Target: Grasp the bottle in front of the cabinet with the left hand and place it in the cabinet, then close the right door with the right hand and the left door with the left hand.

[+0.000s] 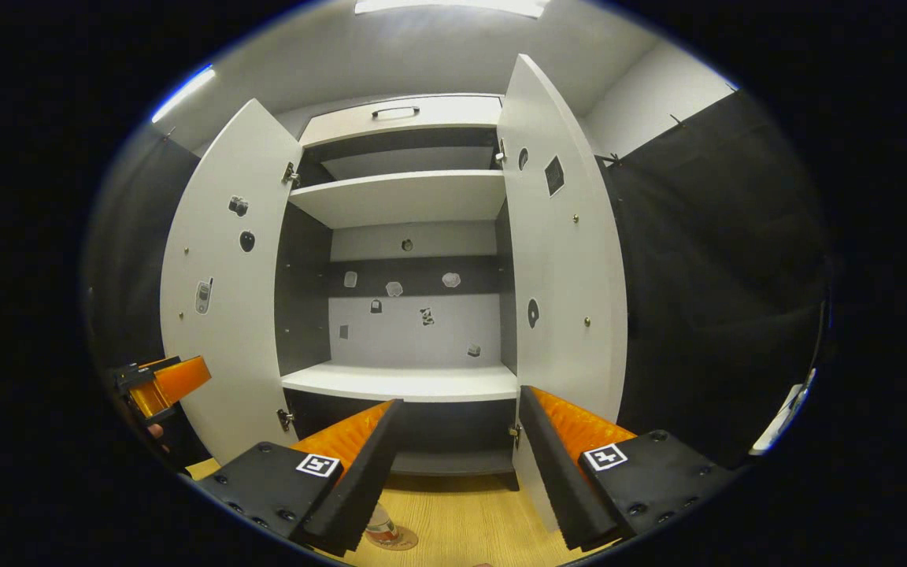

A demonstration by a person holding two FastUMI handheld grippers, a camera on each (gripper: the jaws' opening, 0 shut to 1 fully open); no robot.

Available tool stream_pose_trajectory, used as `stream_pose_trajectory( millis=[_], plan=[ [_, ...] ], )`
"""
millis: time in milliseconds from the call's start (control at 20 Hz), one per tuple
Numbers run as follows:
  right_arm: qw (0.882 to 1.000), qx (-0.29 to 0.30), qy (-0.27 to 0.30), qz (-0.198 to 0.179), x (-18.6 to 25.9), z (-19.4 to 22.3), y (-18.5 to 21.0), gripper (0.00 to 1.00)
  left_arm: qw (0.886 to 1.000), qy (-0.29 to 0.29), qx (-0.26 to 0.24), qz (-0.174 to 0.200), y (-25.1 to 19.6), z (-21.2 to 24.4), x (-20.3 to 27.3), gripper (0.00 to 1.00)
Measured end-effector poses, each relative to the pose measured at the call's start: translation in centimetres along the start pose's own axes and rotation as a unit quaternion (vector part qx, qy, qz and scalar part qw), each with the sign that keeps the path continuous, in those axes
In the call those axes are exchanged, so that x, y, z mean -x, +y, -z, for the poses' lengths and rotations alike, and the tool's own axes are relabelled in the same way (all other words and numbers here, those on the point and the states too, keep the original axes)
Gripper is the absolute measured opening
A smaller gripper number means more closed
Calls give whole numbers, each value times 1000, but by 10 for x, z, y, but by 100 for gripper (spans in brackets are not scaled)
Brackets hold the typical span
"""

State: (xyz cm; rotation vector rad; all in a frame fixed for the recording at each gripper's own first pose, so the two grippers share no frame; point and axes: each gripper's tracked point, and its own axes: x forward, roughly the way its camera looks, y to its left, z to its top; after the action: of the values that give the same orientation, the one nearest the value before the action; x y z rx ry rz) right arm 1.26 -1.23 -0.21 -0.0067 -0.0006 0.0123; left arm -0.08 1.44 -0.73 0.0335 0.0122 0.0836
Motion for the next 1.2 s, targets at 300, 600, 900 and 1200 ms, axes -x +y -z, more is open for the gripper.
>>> stream_pose_trajectory(
  millis=[300, 600, 900, 1200],
  plan=[
    [1000, -6, 11, -7, -6, 10, 2, 97, 1000, 6, -5, -17, 10, 5, 3, 95],
    [1000, -6, 14, -5, -5, 12, 0, 97, 1000, 2, -6, -3, -2, 5, -4, 95],
    [1000, 4, 23, -3, 2, 13, -7, 97, 997, 4, 25, 72, -67, 21, -33, 94],
    [999, 14, 34, 2, 10, 13, -21, 97, 987, 67, 45, 142, -138, 120, -48, 95]
  ],
)
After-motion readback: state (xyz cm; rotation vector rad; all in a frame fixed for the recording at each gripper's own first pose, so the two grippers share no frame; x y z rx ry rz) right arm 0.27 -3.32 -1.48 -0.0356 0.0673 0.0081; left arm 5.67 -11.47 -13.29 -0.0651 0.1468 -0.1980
